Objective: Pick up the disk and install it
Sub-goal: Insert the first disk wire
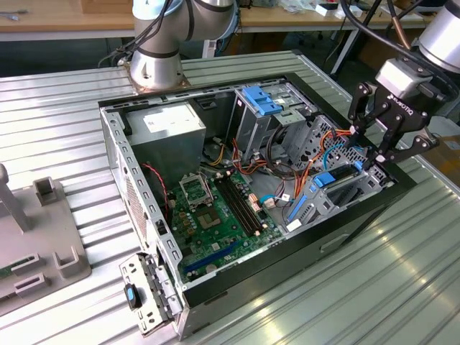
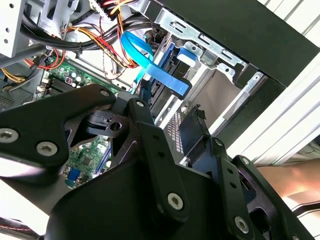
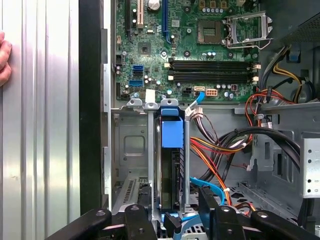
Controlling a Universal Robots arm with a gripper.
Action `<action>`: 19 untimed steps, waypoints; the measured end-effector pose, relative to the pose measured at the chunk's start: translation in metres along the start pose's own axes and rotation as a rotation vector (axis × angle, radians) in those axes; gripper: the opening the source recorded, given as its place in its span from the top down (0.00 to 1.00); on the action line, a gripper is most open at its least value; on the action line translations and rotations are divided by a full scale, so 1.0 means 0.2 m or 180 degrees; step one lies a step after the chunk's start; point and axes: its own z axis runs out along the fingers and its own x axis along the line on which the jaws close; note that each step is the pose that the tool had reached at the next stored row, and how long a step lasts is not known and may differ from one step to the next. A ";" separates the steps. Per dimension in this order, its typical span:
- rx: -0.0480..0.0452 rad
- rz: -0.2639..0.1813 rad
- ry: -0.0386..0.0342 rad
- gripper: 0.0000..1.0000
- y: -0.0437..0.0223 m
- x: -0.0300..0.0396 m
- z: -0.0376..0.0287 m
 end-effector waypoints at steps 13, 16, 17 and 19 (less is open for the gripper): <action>-0.0005 -0.0020 0.0001 0.50 -0.059 -0.003 -0.002; -0.0005 -0.0020 0.0001 0.50 -0.059 -0.003 -0.002; -0.0005 -0.0020 0.0001 0.50 -0.060 -0.003 -0.002; -0.0005 -0.0020 0.0001 0.50 -0.060 -0.003 -0.002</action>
